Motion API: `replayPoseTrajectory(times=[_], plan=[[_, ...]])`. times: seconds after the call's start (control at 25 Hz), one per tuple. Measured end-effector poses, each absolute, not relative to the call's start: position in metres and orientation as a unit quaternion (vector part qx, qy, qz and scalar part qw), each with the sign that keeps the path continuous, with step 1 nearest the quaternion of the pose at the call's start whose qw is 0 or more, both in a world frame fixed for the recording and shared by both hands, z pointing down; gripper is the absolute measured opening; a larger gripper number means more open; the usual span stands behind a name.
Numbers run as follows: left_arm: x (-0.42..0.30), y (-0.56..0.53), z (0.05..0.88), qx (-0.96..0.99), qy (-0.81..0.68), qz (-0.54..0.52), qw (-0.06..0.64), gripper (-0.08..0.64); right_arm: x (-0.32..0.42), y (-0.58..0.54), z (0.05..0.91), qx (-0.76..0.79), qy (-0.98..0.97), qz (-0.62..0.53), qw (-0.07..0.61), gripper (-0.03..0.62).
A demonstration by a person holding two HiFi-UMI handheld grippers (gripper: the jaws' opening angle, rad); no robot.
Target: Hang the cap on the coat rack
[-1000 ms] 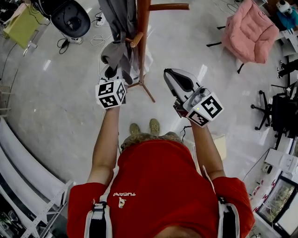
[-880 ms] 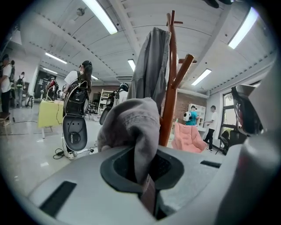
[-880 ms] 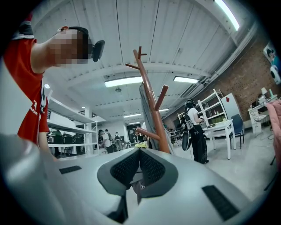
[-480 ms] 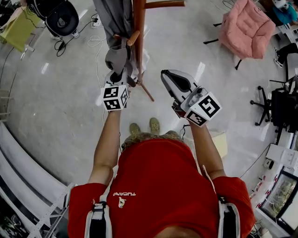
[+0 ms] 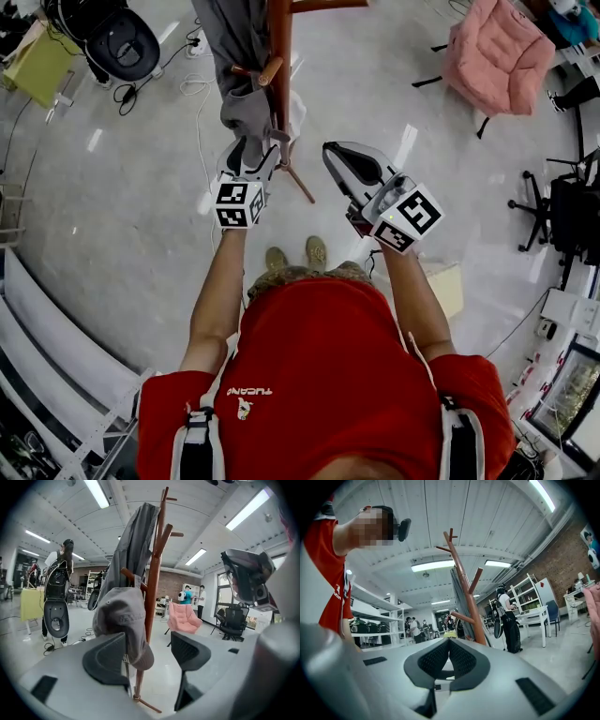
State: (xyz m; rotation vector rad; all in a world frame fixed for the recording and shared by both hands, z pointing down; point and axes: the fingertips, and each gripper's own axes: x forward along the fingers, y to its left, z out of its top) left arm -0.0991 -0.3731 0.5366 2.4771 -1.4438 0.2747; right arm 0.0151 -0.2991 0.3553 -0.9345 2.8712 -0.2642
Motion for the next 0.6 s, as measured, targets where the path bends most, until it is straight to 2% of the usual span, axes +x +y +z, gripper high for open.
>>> replayPoseTrajectory(times=[0.28,0.6], plan=[[-0.100,-0.349,0.511,0.861,-0.491,0.087,0.098,0.296,0.004,-0.294,0.361,-0.297,0.949,-0.090,0.056,0.025],[-0.098,-0.317,0.416,0.881,-0.471,0.004,0.041,0.296,-0.010,-0.292,0.356,-0.283,0.953,-0.080,0.071,0.025]])
